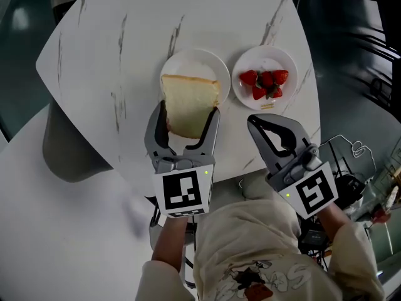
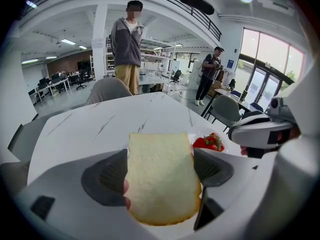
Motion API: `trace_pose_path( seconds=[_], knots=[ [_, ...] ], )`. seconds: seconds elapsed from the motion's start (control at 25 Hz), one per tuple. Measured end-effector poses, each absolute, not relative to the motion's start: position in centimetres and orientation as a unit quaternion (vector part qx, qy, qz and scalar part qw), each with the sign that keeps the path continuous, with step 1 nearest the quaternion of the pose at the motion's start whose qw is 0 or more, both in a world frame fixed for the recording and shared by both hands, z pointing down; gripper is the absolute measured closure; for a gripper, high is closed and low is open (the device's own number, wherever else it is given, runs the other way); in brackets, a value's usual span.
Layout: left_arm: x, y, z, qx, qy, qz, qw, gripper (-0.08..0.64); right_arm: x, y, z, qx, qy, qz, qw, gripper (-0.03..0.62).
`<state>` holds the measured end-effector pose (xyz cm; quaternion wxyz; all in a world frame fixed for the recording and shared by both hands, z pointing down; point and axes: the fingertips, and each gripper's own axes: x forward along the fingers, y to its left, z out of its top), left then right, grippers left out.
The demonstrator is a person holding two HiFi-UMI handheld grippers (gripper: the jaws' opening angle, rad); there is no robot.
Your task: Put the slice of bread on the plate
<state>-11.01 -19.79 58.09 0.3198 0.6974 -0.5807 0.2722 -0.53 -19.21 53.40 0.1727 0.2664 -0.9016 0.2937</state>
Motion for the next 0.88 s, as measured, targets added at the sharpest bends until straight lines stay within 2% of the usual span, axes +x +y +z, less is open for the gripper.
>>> trace_pose_path(
  seconds=[0.32,0.4,0.48,0.88],
  knots=[
    [-11.3,-23.0,58.1,0.704,-0.589,0.246,0.312,0.133,-0.8,-19.7,54.3,0.264,-0.893,0.315,0.184,0.588],
    [-11.2,-23.8,57.7,0.711,-0.588,0.23,0.31,0.086,-0.9,-19.9,54.2,0.261,-0.893,0.318,0.182,0.588],
    [-10.9,-24.4,57.7,0.718,-0.581,0.223,0.31,0.071,-1.0,-20.0,54.2,0.259,-0.893,0.32,0.18,0.588],
    [-11.2,-23.6,58.0,0.717,-0.57,0.238,0.324,0.072,-1.4,-20.1,53.7,0.259,-0.895,0.319,0.176,0.588]
  ],
)
